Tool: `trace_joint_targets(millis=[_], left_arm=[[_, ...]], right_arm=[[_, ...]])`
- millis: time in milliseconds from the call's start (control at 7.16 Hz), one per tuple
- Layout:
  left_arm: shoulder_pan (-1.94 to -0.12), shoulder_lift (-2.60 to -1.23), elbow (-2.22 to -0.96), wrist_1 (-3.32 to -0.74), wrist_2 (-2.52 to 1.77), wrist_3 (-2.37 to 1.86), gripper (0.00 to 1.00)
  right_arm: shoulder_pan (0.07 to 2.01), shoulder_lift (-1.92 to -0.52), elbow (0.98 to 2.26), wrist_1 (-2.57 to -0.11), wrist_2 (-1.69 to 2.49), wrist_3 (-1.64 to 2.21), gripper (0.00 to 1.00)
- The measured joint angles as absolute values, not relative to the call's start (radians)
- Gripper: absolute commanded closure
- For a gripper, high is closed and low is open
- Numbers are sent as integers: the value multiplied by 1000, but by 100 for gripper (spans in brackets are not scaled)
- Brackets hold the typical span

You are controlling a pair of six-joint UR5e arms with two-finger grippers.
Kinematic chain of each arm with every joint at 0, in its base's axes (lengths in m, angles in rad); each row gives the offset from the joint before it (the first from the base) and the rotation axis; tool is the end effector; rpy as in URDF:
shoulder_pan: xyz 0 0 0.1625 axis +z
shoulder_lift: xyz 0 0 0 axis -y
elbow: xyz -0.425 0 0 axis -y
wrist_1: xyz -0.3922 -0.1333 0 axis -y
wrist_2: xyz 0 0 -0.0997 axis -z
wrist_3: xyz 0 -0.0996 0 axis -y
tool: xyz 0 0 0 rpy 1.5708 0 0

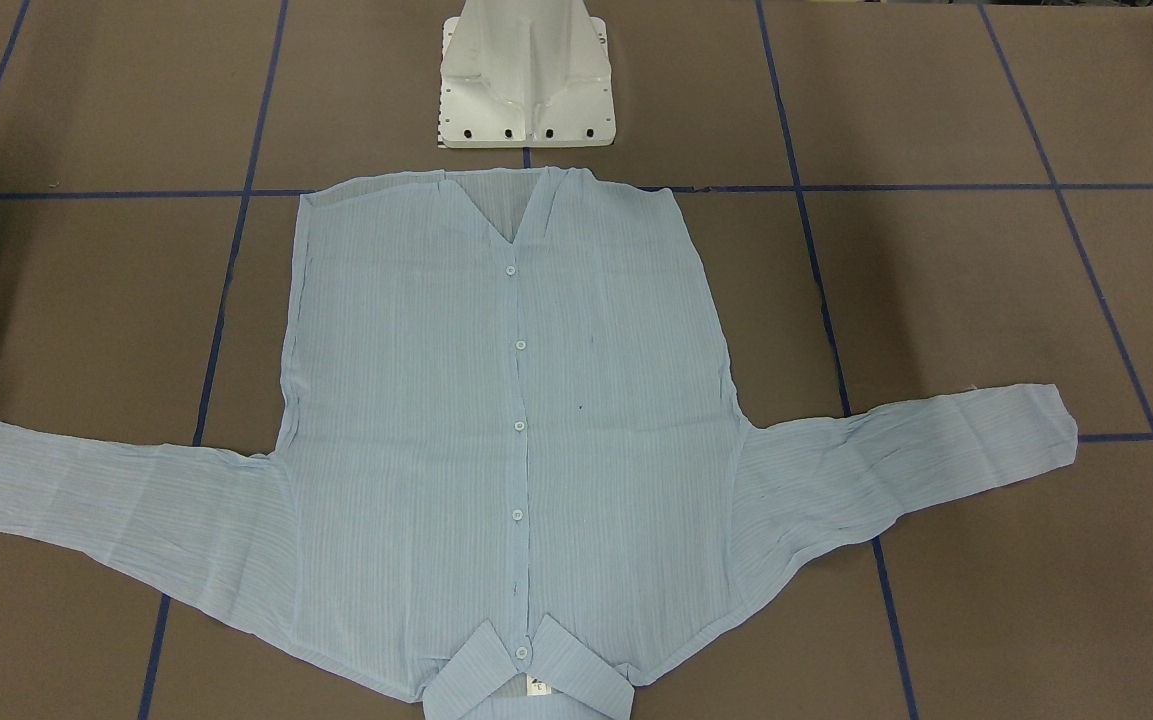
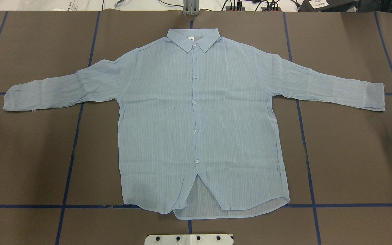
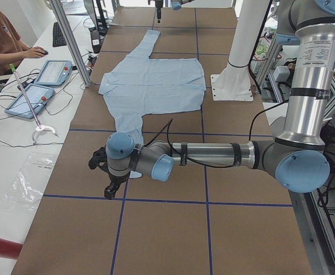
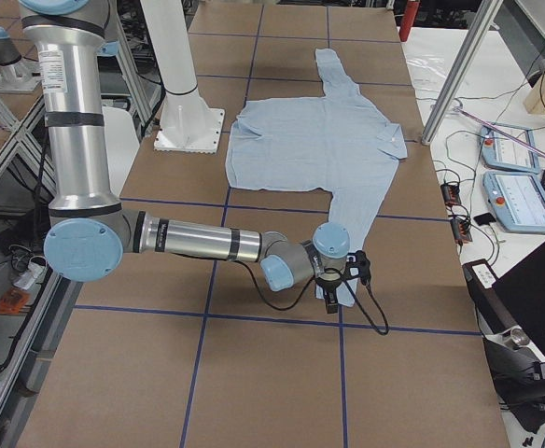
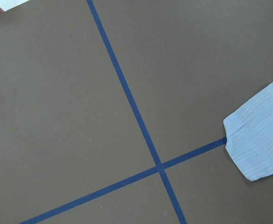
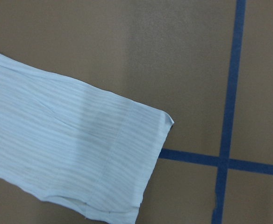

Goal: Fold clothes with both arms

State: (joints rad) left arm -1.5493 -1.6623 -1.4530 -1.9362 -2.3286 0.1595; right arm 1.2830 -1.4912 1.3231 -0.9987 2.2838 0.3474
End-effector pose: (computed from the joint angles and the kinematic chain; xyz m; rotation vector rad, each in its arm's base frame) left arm -0.0530 -0.5503 0.6311 0.3749 0.7287 0.2992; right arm -0.0884 -0.5388 0.6819 0.1477 -0.7882 -0.0876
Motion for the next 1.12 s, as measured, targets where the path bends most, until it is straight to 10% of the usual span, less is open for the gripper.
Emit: trace_joint_targets(millis=[279, 699, 1118], left_arm=[[-1549, -1664, -1455, -1940, -2329, 159, 0], [-1549, -1664, -1461, -1940, -2329, 158, 0], [-1549, -1664, -1461, -1941, -2329, 158, 0]], right_arm=[[1229, -1451, 1251, -984, 2275, 373, 10], [1210, -1444, 1216, -985, 2277, 377, 71], [1199, -1435, 1214, -986, 2279, 376, 91]])
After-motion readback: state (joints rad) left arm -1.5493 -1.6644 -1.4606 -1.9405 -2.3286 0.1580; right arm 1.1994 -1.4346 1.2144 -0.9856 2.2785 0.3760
